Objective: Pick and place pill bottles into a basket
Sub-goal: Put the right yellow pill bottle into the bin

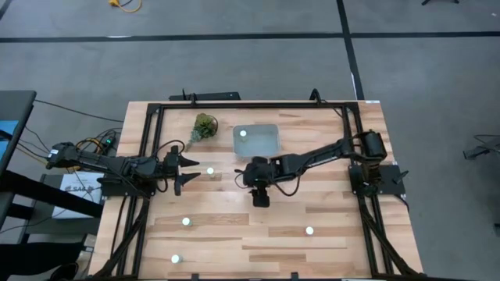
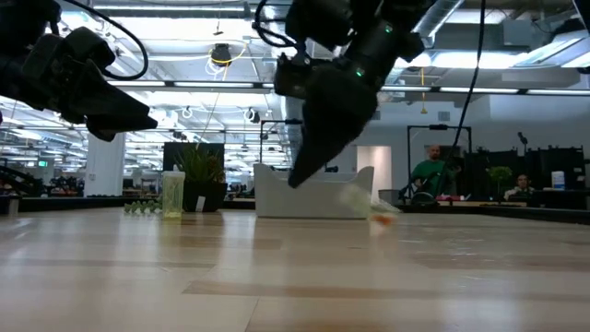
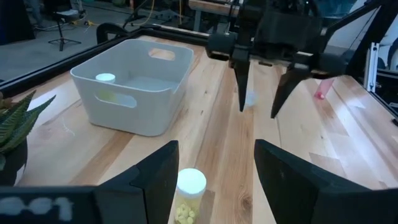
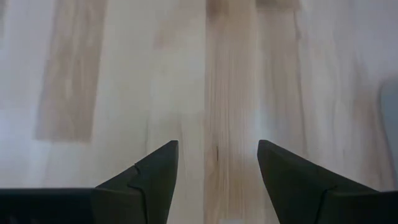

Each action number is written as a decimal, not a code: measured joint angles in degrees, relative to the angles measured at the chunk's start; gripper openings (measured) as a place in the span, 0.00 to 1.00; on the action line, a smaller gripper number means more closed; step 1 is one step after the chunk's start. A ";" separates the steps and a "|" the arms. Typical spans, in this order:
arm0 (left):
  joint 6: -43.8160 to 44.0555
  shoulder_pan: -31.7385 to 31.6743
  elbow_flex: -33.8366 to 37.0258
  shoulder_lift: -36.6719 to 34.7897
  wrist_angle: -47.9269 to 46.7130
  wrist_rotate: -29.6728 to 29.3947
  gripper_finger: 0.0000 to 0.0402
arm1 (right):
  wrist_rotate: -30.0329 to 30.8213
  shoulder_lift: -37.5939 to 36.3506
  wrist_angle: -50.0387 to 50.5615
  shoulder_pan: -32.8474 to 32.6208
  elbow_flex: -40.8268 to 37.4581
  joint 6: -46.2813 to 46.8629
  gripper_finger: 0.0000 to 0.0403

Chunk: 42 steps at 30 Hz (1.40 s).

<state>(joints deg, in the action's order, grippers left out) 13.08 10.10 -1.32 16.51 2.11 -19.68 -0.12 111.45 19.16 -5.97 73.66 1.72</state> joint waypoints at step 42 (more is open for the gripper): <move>-0.47 -0.02 0.00 0.00 -0.08 1.02 0.50 | 5.51 -8.54 35.14 -1.43 -1.73 13.41 0.53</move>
<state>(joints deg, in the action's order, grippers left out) 12.61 10.09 -1.32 16.51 2.02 -18.66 5.39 102.91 54.30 -7.40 71.92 15.13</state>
